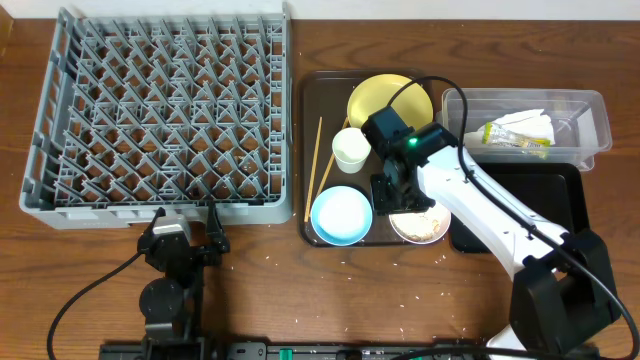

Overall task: Sort waste into correct bins and load items into the dishwasher
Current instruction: 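Move the right gripper to the pink rice bowl and grasp its rim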

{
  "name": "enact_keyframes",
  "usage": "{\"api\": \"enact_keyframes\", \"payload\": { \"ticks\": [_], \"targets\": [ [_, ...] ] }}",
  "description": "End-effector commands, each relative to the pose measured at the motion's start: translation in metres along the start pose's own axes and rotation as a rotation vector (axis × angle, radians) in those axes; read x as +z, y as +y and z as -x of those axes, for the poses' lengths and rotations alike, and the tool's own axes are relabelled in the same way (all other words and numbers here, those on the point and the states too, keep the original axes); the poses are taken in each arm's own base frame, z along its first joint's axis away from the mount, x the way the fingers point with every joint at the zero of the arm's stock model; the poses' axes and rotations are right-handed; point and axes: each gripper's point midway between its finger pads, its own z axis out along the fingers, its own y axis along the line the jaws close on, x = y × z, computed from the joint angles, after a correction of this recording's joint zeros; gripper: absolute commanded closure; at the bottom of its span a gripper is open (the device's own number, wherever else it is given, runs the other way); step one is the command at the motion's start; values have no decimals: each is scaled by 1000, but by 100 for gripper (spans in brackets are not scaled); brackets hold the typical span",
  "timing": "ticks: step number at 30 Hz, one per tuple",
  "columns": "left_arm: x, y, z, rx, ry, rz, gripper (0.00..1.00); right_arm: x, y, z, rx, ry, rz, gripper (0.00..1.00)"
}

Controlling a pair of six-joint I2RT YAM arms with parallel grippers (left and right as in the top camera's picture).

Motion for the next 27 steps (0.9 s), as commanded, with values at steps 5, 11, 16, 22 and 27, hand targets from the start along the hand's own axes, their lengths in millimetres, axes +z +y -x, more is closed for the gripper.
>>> {"api": "enact_keyframes", "payload": {
  "ticks": [5,11,16,22,27],
  "targets": [
    [3,4,-18,7,43,16,14,13,-1,-3,23,-5,-8,61],
    [3,4,-18,7,42,16,14,27,-3,-5,29,-9,-6,61],
    [3,4,-18,7,42,16,14,36,-7,-13,-39,8,-15,61],
    [3,4,-18,7,43,16,14,43,-11,-22,-119,36,-27,64],
    [3,4,-18,7,43,16,14,49,-15,-28,-168,53,-34,66]
  ]
}}
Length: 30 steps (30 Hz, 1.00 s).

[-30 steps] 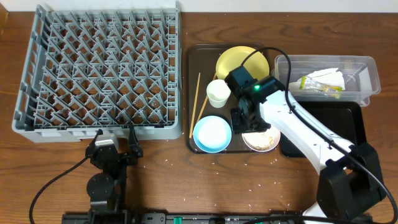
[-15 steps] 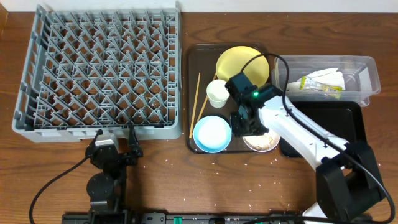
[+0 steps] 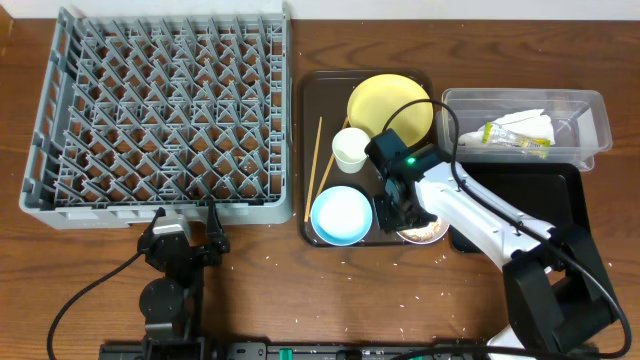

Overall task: Sort waste into correct bins and load items into the dishwasher
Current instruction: 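Move the right gripper to the pink rice bowl and grasp its rim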

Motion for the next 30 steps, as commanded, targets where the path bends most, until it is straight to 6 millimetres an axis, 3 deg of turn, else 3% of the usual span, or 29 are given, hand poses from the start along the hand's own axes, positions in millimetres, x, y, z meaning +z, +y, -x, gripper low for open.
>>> {"api": "enact_keyframes", "payload": {
  "ticks": [1,14,25,30],
  "targets": [
    [3,4,-18,7,43,16,14,7,-2,-6,-75,12,-15,66],
    [3,4,-18,7,43,16,14,16,-4,-11,-200,19,-16,71],
    [3,4,-18,7,42,16,14,24,-8,-19,-228,37,-21,79],
    [3,4,-18,7,42,16,14,26,-7,-18,-228,31,-18,78]
  ]
}}
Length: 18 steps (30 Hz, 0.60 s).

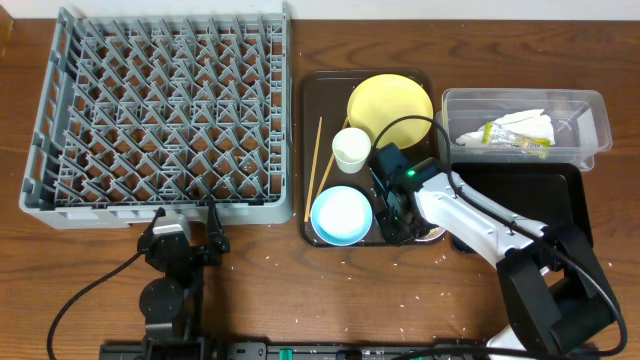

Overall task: Sort waste into correct bins and load items into the dishwasher
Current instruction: 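Move the right gripper to the pink rice bowl and grasp its rim, then carry the pink bowl to the black tray and tip out the rice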

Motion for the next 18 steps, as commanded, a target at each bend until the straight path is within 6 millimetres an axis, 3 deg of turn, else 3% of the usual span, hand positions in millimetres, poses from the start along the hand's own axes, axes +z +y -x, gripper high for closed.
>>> {"api": "enact_keyframes", "payload": {
  "ticks": [1,5,8,10,18],
  "targets": [
    [3,4,-18,7,42,16,14,2,-1,-2,-21,2,-18,77],
    [3,4,-18,7,42,16,14,2,-2,-3,-21,6,-20,75],
    [3,4,-18,7,42,16,14,2,0,-4,-15,10,-7,85],
    [3,4,-18,7,43,16,14,2,1,-3,-14,9,-5,98],
    [3,4,-18,7,42,16,14,0,1,-3,-14,10,-5,98]
  ]
}}
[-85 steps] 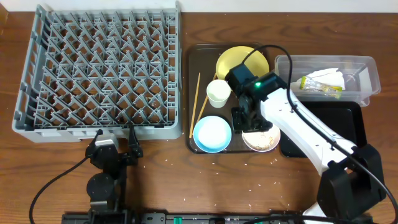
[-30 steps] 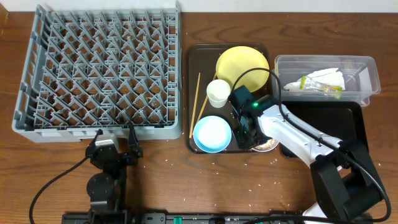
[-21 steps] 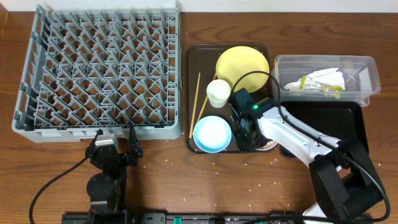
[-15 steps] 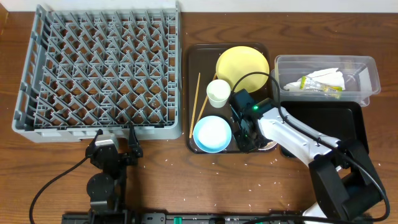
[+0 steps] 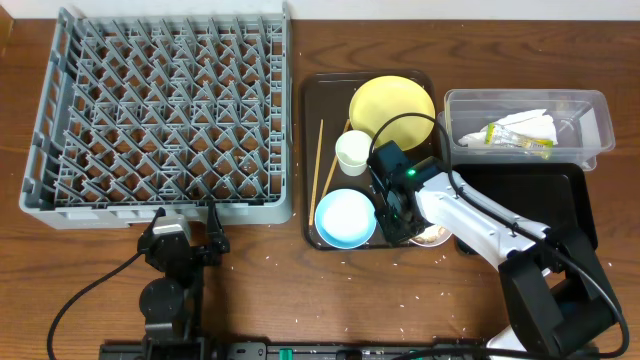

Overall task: Sort waste into correct bins and load items into the dishwasher
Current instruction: 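Carry the pink bowl to the black tray and tip out the rice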

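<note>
A brown tray (image 5: 312, 90) holds a yellow plate (image 5: 392, 103), a white cup (image 5: 352, 152), a blue bowl (image 5: 345, 217) and chopsticks (image 5: 322, 165). At the tray's near right corner, a small white bowl with food scraps (image 5: 434, 237) is mostly hidden under my right arm. My right gripper (image 5: 398, 222) is low between the blue bowl and that small bowl, and the wrist hides its fingers. The grey dish rack (image 5: 160, 110) stands at the left. My left gripper (image 5: 186, 213) rests just in front of the rack, fingers spread and holding nothing.
A clear plastic bin (image 5: 590, 125) at the back right holds a crumpled wrapper (image 5: 520, 130). A black tray (image 5: 540, 195) lies in front of it, partly under my right arm. Small crumbs dot the wooden table near its front edge.
The right gripper stays low at the small bowl. The brown tray, its dishes, the clear bin and the black tray all sit a few pixels further right.
My right gripper first hovered over the small bowl, most of which still showed. It then stood lower and nearer the table's front, covering more of the bowl each time. Now only the bowl's edge shows and the tray has shifted slightly right. The left arm stayed parked.
</note>
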{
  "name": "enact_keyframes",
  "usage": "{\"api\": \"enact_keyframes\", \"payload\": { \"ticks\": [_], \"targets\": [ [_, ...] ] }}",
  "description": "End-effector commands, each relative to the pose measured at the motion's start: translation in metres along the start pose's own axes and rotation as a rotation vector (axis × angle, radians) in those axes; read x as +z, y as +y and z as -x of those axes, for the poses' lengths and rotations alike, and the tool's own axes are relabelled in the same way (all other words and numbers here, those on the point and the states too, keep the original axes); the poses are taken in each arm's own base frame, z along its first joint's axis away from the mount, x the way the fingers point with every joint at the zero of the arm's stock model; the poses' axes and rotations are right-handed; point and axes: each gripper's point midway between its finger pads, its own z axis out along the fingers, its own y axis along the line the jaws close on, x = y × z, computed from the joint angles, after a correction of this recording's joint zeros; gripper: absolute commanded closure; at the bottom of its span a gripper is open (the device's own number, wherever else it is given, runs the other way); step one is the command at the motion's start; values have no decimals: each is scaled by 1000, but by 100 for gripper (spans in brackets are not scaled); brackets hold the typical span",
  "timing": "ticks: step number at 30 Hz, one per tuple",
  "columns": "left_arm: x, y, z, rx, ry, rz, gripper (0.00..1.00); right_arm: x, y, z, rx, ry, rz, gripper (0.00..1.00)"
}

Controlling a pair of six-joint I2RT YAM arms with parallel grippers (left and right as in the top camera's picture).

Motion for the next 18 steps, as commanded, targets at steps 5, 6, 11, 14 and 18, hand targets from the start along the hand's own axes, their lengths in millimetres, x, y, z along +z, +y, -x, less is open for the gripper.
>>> {"api": "enact_keyframes", "payload": {
  "ticks": [5,6,11,14,18],
  "targets": [
    [3,4,-18,7,43,16,14,-13,4,2,2,-6,14,98],
    [3,4,-18,7,43,16,14,-18,5,5,3,-18,16,99],
    [3,4,-18,7,42,16,14,-47,11,15,-20,-75,56,99],
    [3,4,-18,7,42,16,14,-63,15,19,-26,-114,103,99],
    [3,4,-18,7,43,16,14,-85,14,20,-13,-178,182,99]
  ]
}}
